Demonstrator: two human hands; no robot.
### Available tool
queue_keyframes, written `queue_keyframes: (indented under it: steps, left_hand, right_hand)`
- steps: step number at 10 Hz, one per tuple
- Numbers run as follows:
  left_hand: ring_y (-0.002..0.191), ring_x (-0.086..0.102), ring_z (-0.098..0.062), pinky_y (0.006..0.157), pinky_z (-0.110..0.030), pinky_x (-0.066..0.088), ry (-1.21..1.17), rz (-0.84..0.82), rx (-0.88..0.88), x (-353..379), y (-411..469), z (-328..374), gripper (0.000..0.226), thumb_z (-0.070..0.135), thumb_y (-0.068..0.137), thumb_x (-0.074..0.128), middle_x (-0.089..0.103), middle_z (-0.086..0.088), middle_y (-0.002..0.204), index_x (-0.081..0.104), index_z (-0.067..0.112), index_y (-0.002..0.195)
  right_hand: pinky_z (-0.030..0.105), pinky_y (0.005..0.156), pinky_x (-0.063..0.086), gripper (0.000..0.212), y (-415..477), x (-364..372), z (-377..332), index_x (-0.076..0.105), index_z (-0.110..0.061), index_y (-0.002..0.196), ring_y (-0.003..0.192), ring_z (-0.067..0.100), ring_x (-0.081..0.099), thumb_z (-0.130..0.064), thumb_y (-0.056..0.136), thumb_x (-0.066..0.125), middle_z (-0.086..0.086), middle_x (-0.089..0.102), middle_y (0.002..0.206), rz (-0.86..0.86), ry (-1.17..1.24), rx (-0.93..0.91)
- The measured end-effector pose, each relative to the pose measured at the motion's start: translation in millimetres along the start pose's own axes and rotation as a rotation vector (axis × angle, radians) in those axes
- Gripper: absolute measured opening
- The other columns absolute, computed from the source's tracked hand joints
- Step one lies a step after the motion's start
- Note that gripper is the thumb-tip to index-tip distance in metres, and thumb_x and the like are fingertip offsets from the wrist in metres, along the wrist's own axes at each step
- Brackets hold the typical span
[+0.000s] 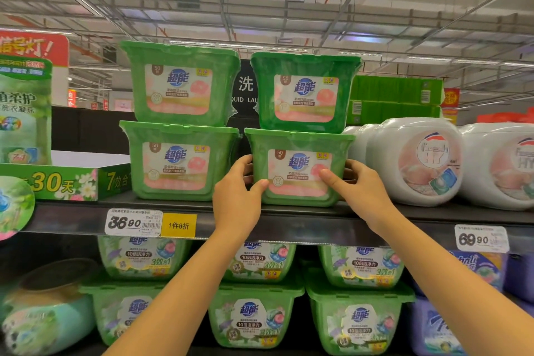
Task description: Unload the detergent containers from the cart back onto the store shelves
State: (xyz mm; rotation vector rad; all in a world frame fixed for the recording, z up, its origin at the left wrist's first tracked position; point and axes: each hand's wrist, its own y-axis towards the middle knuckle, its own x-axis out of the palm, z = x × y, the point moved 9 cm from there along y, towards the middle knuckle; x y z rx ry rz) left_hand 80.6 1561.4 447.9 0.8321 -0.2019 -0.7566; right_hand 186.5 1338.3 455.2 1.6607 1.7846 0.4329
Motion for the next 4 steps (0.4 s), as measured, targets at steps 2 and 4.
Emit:
queue_keyframes:
  steps: [2,4]
  left_hand:
    - [0.099,0.054,-0.004,0.082,-0.023,0.041,-0.015,-0.056,-0.024,0.6,-2.1,4.7,0.047,0.016,0.087,0.068,0.056,0.013,0.113,0.054,0.02,0.132]
    - [0.096,0.06,0.008,0.08,-0.008,0.048,-0.322,-0.002,-0.033,-23.5,-27.7,9.8,0.027,0.013,0.092,0.06,0.064,0.019,0.109,0.061,0.028,0.114]
  right_hand:
    - [0.031,0.088,0.052,0.056,-8.9,-11.8,-5.4,0.062,-0.014,0.116,0.1,0.014,0.064,-0.047,0.073,0.077,-0.003,0.068,0.108,0.089,-0.049,0.035]
    - [0.019,0.075,0.049,0.015,-65.9,-27.1,-45.1,0.065,-0.016,0.102,0.078,0.011,0.059,-0.013,0.088,0.067,0.0,0.067,0.092,0.282,-0.059,-0.235]
